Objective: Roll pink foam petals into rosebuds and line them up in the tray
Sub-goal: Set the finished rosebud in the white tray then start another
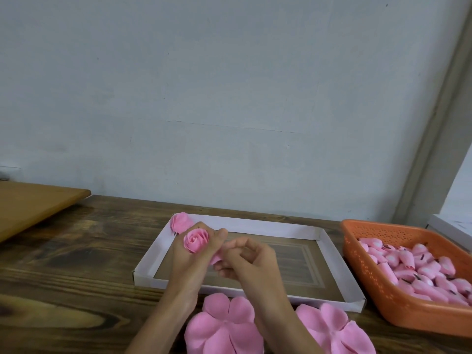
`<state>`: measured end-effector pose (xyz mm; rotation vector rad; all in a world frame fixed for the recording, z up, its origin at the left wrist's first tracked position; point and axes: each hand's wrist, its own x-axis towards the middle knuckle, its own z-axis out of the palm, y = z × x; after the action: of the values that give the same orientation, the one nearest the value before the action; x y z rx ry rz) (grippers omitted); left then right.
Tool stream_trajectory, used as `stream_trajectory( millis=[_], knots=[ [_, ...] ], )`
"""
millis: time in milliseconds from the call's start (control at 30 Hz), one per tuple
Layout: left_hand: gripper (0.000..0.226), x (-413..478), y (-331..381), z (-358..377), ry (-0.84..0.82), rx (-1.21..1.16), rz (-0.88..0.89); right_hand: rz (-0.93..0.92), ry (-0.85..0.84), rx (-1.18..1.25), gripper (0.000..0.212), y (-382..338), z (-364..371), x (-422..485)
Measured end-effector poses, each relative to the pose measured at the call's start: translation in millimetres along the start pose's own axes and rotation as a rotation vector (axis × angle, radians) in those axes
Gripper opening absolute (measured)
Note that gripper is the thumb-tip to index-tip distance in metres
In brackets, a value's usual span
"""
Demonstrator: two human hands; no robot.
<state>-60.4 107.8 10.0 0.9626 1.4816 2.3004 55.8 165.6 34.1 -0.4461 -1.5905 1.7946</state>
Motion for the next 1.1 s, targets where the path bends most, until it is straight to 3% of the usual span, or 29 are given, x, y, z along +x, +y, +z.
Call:
stream_trajectory(
  millis=[167,267,433,633,867,1100],
  knots=[
    [0.061,-6,9,6,-0.097,-0.042,0.055,-0.106,0.068,-0.032,0.007,0,2,-1],
    [0.066,-8,11,10,-0.102,-0.071,0.058,-0.153,0.045,-0.086,0.015,1,2,-1],
    [0.043,-8,12,11,-0.131,-0.12,0.014,-0.187,0.01,-0.118,0.019,1,3,-1],
    [0.071,-7,9,10,-0.059,-0.199,-0.165,-0.209,0.0,-0.119,0.007,4,4,-1],
    [0.049,-9,10,8,-0.076,-0.162,-0.21,-0.237,0.017,-0.192,0.011,11,6,-1],
    [0.033,-7,10,10,-0.058,-0.278,-0.256,-0.258,0.048,-0.255,0.016,9,5,-2]
  ],
)
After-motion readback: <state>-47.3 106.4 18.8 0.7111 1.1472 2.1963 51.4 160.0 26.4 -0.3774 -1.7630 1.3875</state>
